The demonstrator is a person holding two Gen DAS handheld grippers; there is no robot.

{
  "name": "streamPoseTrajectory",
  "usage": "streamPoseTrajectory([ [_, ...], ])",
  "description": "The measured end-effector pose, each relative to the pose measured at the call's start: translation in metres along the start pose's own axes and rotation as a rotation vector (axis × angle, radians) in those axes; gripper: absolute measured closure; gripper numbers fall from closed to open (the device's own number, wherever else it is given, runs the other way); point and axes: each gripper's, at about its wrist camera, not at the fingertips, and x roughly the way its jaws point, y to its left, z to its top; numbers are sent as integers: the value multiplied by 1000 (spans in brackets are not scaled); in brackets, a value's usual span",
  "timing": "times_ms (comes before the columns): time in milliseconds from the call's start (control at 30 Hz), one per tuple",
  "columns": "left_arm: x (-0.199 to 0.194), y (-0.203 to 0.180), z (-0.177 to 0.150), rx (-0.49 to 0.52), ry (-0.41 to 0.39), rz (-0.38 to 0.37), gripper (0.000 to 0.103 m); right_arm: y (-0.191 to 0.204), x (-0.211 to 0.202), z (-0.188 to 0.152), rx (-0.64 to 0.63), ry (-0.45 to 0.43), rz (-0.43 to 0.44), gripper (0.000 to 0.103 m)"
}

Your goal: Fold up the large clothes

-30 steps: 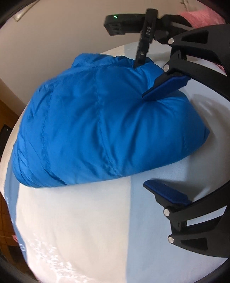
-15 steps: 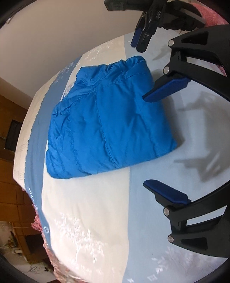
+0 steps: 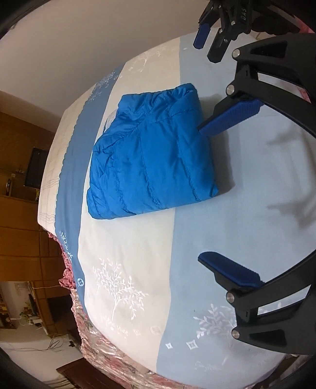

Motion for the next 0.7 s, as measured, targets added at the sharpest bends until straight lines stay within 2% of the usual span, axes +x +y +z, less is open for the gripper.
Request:
streamPoseTrajectory([
  [300, -41, -20, -14, 54, -53, 33, 7, 2, -33, -5, 20, -38, 11, 4],
  [700, -62, -27, -27, 75, -80, 36, 7, 11, -56, -13, -4, -75, 5, 4],
])
